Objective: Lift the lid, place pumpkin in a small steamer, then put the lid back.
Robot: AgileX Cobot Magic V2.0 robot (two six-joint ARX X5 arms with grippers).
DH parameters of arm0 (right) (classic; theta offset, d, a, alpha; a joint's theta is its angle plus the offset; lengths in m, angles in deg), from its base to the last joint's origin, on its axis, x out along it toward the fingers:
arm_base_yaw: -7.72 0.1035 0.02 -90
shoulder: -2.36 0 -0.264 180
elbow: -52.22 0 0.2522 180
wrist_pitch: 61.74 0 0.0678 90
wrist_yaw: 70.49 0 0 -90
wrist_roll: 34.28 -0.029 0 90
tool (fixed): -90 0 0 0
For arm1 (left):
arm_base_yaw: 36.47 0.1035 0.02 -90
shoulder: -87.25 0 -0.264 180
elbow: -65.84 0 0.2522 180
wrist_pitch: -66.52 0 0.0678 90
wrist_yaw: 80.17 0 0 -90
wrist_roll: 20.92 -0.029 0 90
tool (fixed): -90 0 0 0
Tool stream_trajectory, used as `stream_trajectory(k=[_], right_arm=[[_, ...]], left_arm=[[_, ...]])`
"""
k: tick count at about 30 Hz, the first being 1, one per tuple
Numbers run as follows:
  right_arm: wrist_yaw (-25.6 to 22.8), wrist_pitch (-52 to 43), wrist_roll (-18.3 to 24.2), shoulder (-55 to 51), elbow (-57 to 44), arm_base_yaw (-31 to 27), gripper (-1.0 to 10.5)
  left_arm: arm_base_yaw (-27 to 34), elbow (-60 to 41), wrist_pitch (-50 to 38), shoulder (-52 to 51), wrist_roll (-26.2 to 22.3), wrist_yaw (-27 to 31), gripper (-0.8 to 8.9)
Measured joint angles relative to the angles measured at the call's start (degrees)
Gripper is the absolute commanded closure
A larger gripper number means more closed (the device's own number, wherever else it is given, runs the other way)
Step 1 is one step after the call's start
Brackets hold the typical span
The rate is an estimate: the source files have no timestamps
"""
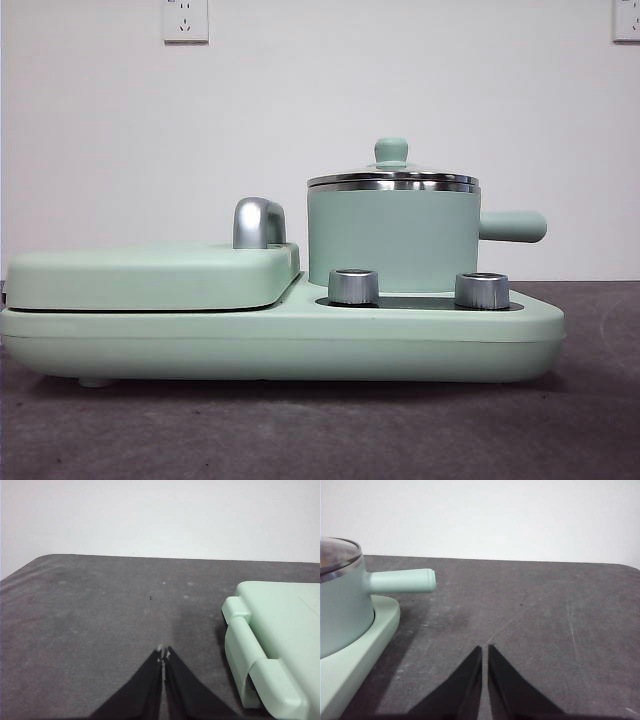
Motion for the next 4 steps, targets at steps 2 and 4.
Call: stream_trajectory(k=[2,4], right_arm=[[0.0,0.0,0.0,0.0,0.0,0.0,9.3],[0.0,0.0,0.0,0.0,0.0,0.0,9.3]], left_arm=[[0.0,0.0,0.0,0.0,0.0,0.0,8.07],[0.0,0.0,0.0,0.0,0.0,0.0,8.07]])
